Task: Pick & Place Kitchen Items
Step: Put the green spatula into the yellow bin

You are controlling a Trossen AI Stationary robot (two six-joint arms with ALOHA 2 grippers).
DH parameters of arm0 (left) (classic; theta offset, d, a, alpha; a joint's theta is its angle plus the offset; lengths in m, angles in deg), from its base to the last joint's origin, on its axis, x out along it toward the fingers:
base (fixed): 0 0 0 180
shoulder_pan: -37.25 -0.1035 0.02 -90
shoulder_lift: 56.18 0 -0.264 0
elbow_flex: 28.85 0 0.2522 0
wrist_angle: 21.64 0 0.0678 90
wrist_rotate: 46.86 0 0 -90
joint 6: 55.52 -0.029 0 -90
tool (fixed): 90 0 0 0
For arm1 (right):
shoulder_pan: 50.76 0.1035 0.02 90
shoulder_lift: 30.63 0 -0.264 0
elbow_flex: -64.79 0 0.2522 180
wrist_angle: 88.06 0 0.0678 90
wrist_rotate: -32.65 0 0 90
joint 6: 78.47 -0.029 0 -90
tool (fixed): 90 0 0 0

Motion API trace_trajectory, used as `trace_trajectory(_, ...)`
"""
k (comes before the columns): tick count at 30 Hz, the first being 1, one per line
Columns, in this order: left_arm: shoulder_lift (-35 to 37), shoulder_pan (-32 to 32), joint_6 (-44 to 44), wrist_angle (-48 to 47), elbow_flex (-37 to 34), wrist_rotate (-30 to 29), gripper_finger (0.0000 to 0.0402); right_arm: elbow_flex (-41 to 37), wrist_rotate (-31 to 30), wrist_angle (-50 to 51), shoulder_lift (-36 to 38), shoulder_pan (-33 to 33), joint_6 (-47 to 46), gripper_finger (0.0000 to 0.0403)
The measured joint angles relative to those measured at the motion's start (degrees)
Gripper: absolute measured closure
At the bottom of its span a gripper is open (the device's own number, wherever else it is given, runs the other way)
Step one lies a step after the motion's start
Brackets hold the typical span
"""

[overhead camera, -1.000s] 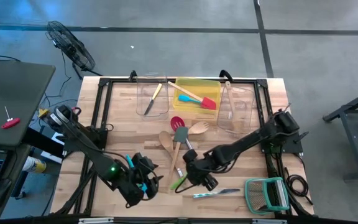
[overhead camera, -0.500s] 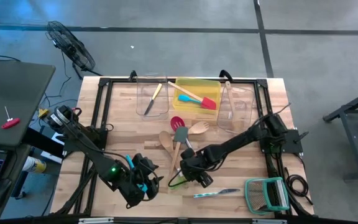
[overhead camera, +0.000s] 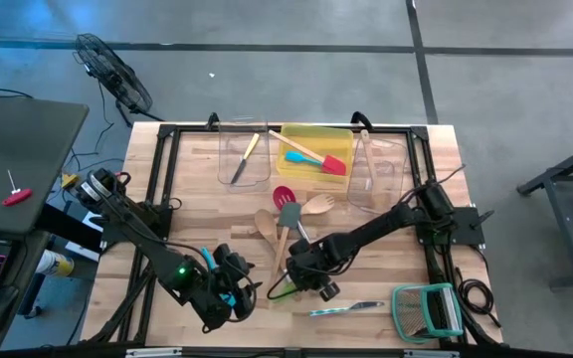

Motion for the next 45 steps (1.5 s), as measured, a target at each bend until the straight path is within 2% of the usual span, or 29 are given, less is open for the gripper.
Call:
trace_trajectory(5, 0.02, 0.0, -1.76, -0.04, 0.0, -0.04, 0.0158, -0.04, -1.35, -0.37, -0.09, -0.31, -0.11, 0.0376)
trace_trajectory(6, 0.02, 0.0, -2.12, -0.04, 0.0, -0.02, 0.0158, -0.07, -1.25, -0.32, -0.08, -0.35, -0.11, 0.0382)
trace_trajectory(17, 0.06, 0.0, -3.1, 0.0, 0.0, -0.02, 0.0158, -0.53, -3.34, 1.25, 3.3, 1.66, -0.16, 0.0382)
trace_trajectory(26, 0.29, 0.0, -3.09, 0.24, 0.0, -0.02, 0.0158, -0.72, -8.9, 8.33, 11.31, 4.37, -1.99, 0.0382)
trace_trajectory(33, 1.19, -0.98, -5.86, -0.02, 0.0, -0.68, 0.0158, -0.57, -12.73, 8.01, 19.22, 5.0, -2.1, 0.0382)
trace_trajectory(40, 1.98, -1.99, -9.92, -2.7, 0.02, -0.83, 0.0158, -0.5, -18.97, 7.31, 29.18, 2.27, 0.85, 0.0382)
trace_trajectory(45, 3.11, -3.33, -10.95, -6.24, -0.02, -1.26, 0.0158, -0.5, -23.09, 5.87, 36.22, -4.55, 3.55, 0.0382)
